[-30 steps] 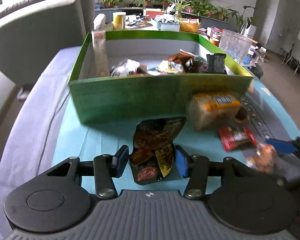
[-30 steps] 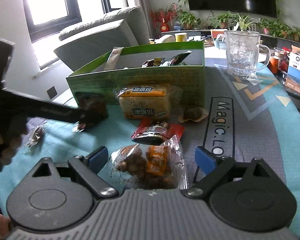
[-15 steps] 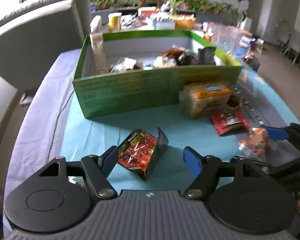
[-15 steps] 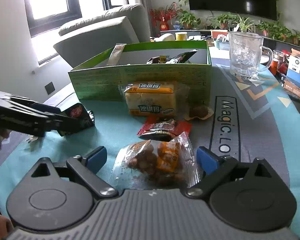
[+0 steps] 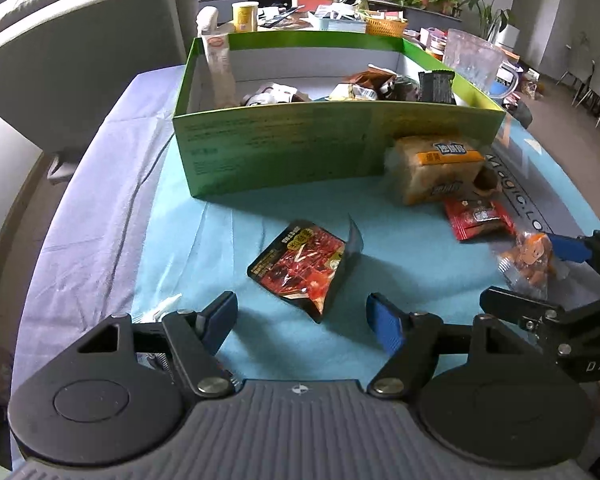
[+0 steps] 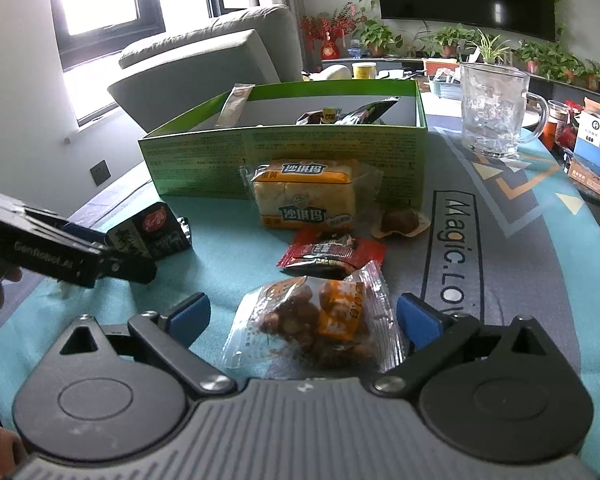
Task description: Organize snacks
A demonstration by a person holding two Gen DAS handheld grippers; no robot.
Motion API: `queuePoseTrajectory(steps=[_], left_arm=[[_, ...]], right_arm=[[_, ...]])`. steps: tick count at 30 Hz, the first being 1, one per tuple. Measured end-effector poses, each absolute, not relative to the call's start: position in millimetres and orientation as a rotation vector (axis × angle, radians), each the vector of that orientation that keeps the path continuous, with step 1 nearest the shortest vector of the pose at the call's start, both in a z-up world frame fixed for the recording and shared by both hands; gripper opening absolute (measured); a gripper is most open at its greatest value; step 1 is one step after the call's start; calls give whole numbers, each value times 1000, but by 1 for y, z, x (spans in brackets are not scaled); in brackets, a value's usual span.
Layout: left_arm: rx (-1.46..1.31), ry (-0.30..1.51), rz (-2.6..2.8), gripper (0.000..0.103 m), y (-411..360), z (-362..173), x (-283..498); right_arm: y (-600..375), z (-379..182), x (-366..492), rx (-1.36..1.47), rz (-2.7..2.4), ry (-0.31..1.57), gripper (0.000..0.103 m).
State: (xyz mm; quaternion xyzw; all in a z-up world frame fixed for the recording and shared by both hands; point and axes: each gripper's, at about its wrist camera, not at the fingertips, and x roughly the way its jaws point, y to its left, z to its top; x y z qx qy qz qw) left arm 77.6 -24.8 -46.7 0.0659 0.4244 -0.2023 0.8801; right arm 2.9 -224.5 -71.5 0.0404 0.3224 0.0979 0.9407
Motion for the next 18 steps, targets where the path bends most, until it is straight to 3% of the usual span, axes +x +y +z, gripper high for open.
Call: queuePoseTrajectory(steps=[6,10,18], left_arm=[[-18,935,-646,68,-48,-36,78],[-80,825,-697,68,-66,-25,89],[52,779,-590,68,-52,-21,92]], right_arm=[[-223,-72,3,75,199,660,80],[-222,-72,3,72,198,661,80],[-221,-72,3,74,193,662,80]])
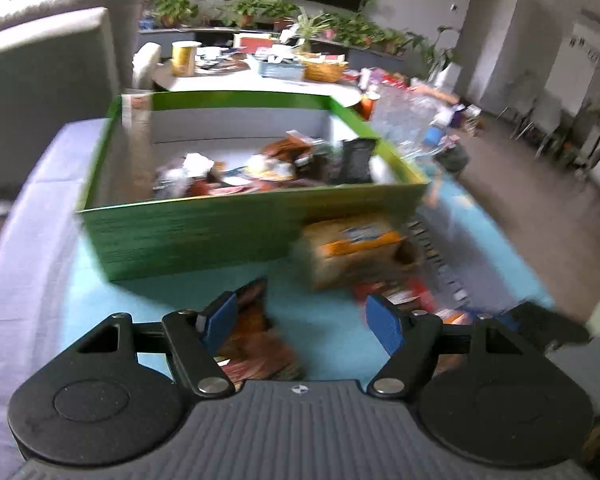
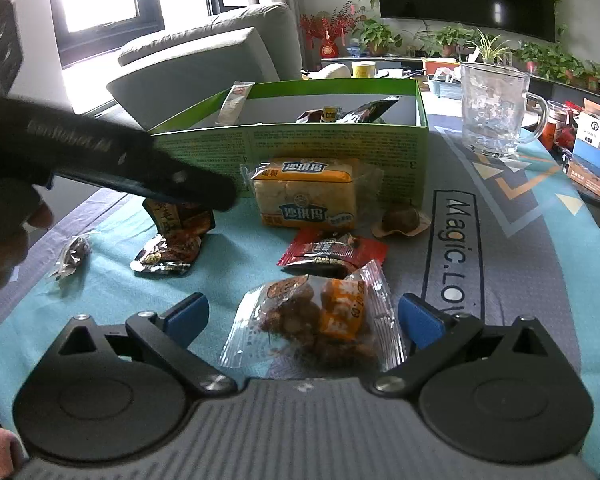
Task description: Organize snacks
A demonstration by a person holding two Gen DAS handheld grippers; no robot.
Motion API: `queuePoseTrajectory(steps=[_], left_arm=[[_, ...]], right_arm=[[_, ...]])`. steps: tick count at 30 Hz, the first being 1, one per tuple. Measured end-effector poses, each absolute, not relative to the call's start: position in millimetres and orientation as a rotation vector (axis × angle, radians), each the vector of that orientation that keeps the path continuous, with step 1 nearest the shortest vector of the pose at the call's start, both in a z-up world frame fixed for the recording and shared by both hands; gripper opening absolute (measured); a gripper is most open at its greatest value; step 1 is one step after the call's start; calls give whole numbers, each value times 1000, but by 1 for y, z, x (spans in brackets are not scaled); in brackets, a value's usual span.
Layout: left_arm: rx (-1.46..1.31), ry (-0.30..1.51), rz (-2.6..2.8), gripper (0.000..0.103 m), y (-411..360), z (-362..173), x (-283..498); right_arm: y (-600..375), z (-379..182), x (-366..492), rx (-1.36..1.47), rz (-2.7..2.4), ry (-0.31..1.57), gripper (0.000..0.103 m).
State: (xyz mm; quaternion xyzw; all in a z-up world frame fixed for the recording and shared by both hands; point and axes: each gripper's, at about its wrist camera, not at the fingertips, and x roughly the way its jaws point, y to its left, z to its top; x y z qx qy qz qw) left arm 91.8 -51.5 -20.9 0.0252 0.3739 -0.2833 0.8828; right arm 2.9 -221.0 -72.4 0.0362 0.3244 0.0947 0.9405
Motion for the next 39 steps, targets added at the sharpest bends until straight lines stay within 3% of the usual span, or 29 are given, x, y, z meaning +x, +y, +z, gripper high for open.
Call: queuePoseTrajectory(steps=[7,9,19,22,23,25,26,27,30,39], left_arm=[[84,813,-496,70,-30,-28,80],[89,822,-474,80,-34,-31,81],[136,835,-309,82,-74,-50,113],[118,821,-305,66,-72,-55,113],[121,815,-315,51,-71,-54,112],[97,829,-342,45,-65,-51,112],[67,837,-356,35,-60,-49,112],[54,839,-365,31,-58,-46,112],[53,805,-395,28,-54,-36,106],[37,717,-466,23,-47,-9,89]], right_arm=[[-219,-72,4,71,171,671,80],[-219,-72,4,72,165,672,80],[-216,-72,5,71,147,679,80],[-212,-72,7,60,128,685,80],[-209,-72,9,52,119,687,80],[-207,-71,9,42,107,680,80],[-207,-71,10,39,103,677,80],[-209,-69,10,45,108,676,79],[-216,-64,9,113,130,666,72],[-218,-44,-3,122,133,592,72]])
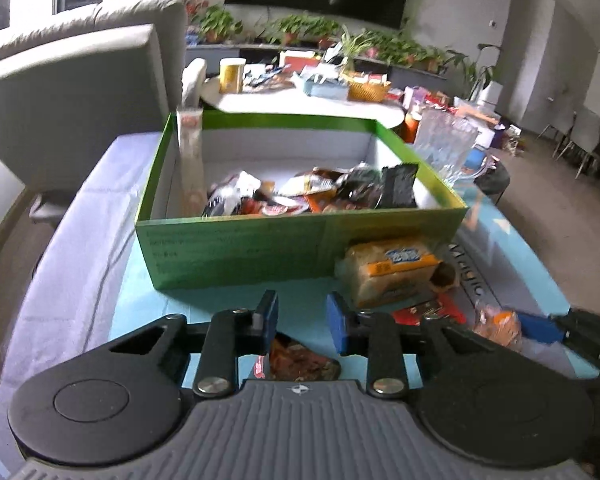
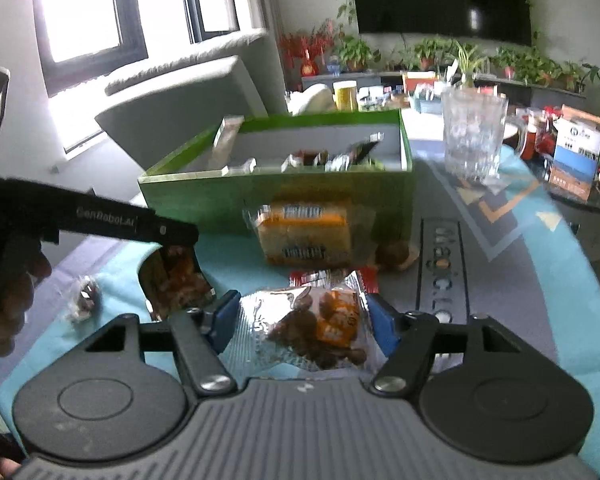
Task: Organize snacks
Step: 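Carry both packs over green box and open both tools to release them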
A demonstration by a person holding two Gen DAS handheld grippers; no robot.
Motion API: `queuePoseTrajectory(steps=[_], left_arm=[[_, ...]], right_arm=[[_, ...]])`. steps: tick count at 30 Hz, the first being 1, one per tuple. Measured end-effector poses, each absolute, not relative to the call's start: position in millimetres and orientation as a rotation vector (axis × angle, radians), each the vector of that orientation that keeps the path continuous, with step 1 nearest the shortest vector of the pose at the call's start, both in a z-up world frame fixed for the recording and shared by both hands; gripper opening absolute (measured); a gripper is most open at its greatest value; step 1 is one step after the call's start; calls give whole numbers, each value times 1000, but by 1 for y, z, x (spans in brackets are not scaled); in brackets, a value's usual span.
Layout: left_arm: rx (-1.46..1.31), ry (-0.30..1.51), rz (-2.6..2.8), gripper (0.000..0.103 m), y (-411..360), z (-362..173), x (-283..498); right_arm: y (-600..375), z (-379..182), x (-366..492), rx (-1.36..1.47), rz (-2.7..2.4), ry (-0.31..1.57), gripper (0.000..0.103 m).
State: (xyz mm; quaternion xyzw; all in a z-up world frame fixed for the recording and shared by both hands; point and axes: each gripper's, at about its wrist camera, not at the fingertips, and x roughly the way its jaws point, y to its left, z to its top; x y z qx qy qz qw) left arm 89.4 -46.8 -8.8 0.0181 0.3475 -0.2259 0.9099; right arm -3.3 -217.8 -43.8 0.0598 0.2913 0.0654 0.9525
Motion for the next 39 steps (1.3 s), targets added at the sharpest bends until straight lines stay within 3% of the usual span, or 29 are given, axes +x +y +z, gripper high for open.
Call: queuePoseTrajectory(steps=[4,6,7,9,10,11,16,26,39], left_arm=[[56,720,-476,24,-42,-6,87],[70,726,-460,41,-37,-10,84],[75,720,-453,41,-34,-13,83],[87,731,-448,35,-29,-19,82],[89,740,-451,24,-26,-22,83],[90,752,-456,2,-25,-26,85],[58,723,-497,0,-21,-19,82],[27,529,-555,0,-25,44,78],[-24,397,-438,1,-28,75,133]], right_arm=[[-221,-32,-4,111,128,546,72],[-223,-31,-3,114,123,539,72],[-224,-32,-3,118,122,542,72],[-224,-35,-3,125,123,551,72],[-224,-36,-4,128,124,555,72],[-224,-37,-4,132,125,560,72],[-221,-36,-5,134,135,555,72],[-218,-6,8,90,147,434,72],[-221,27,82,129,150,279,72]])
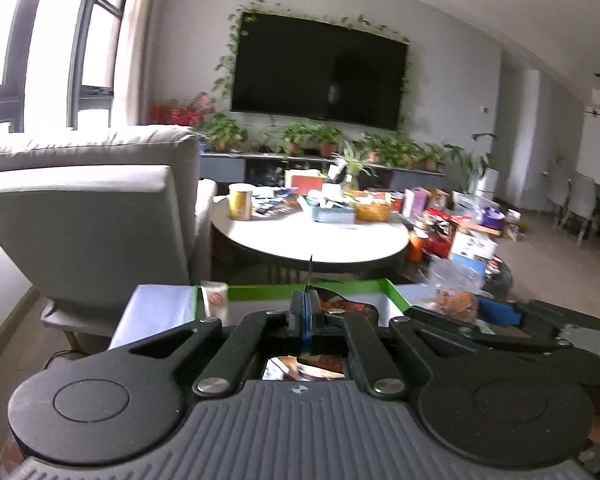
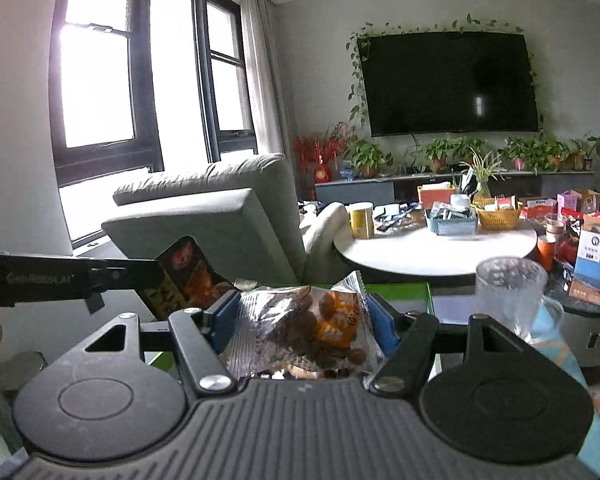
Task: Organize snacks
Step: 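Carry both packs over green box and open both tools to release them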
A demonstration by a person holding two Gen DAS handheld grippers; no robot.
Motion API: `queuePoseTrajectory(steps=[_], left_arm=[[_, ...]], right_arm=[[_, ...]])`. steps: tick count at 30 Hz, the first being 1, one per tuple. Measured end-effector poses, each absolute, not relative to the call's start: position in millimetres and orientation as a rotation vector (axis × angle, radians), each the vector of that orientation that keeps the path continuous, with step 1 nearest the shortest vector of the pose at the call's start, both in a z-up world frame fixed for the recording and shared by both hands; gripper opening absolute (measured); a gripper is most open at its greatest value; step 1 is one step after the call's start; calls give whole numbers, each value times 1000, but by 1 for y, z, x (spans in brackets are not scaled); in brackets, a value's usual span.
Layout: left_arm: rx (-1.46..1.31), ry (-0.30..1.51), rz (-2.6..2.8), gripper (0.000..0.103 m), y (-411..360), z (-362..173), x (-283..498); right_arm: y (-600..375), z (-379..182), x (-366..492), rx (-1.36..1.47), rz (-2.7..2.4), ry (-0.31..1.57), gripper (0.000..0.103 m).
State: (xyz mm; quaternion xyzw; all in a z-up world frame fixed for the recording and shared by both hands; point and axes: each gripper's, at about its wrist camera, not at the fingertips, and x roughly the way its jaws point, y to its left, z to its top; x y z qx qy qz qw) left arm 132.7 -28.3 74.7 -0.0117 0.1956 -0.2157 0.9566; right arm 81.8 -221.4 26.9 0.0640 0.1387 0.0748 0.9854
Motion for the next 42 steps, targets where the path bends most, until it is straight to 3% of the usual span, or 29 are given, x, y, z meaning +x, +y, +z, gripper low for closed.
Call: queuePoseTrajectory(steps=[17,19,21,22,36,42], left_arm=[[-10,507,-380,4,-39,39,195],[-6,523,-369,8,-39,34,197],[7,545,-357,26,-40,30,199],[9,550,-350,29,-40,28,199],[-14,551,-381,30,-28,29,174],[-8,594,-601,30,-38,23,144]], right_arm=[[-226,4,124,138,121,358,72],[-227,0,127,146,112,386,73],[-229,-4,129,164,105,416,76],[-231,-5,130,175,102,429,78],[-277,-9,81,262,71,419,78],[-310,-31,57,336,23,521,78]])
